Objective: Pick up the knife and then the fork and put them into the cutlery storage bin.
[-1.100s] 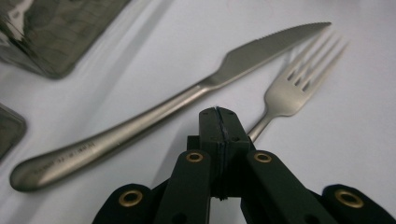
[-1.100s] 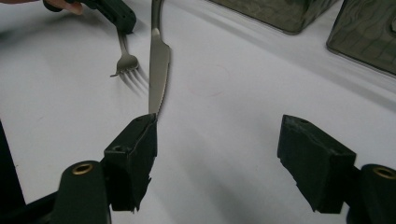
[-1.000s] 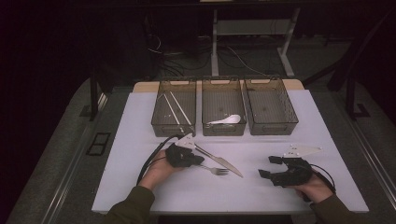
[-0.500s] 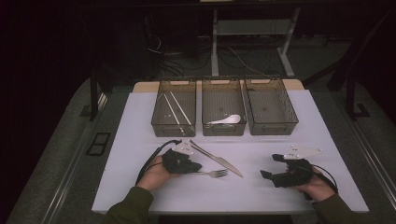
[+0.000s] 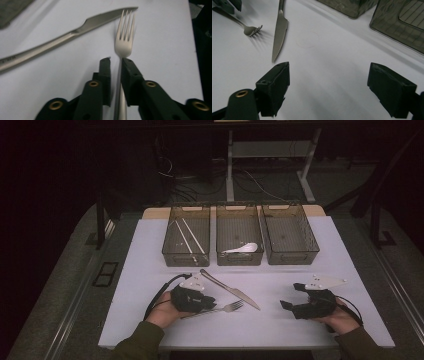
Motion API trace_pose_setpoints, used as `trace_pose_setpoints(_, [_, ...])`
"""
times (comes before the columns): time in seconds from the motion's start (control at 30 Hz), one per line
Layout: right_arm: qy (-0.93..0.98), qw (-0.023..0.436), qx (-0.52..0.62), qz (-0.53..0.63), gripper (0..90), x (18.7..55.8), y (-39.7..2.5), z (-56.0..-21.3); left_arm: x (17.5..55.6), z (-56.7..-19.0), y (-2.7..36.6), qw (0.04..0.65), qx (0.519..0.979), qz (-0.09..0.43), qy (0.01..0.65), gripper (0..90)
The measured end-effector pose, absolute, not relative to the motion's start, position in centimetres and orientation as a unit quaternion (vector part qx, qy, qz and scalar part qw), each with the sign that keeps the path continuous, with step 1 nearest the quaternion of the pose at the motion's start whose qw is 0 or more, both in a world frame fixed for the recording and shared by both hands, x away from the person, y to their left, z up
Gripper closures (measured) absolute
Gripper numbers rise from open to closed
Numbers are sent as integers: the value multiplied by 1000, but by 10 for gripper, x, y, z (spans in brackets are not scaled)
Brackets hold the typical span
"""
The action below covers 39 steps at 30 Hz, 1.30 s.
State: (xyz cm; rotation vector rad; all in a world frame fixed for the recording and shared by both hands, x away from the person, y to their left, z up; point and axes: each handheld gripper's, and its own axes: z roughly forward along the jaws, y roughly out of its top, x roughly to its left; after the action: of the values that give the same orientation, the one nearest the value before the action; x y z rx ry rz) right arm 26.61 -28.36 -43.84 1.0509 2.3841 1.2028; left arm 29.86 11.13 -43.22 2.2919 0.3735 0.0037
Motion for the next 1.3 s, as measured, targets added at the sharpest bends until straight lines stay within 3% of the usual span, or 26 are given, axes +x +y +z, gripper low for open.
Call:
trace_pose_setpoints(0.17, [821, 139, 365, 416, 181, 266, -284, -438, 290, -436, 107, 384, 913, 13, 135, 667])
trace_pose_setpoints(0.53, [815, 129, 369, 427, 181, 267, -283, -438, 287, -445, 100, 362, 925, 33, 110, 830])
trace_pose_setpoints(0.8, [813, 123, 375, 427, 170, 268, -283, -434, 288, -444, 98, 361, 923, 30, 128, 843])
trace_pose_setpoints(1.1, [787, 61, 386, 477, 161, 269, -284, -418, 290, -427, 96, 406, 897, 46, 167, 844])
trace_pose_setpoints(1.3, [783, 32, 363, 504, 268, 271, -260, -408, 292, -416, 78, 419, 889, 64, 173, 844])
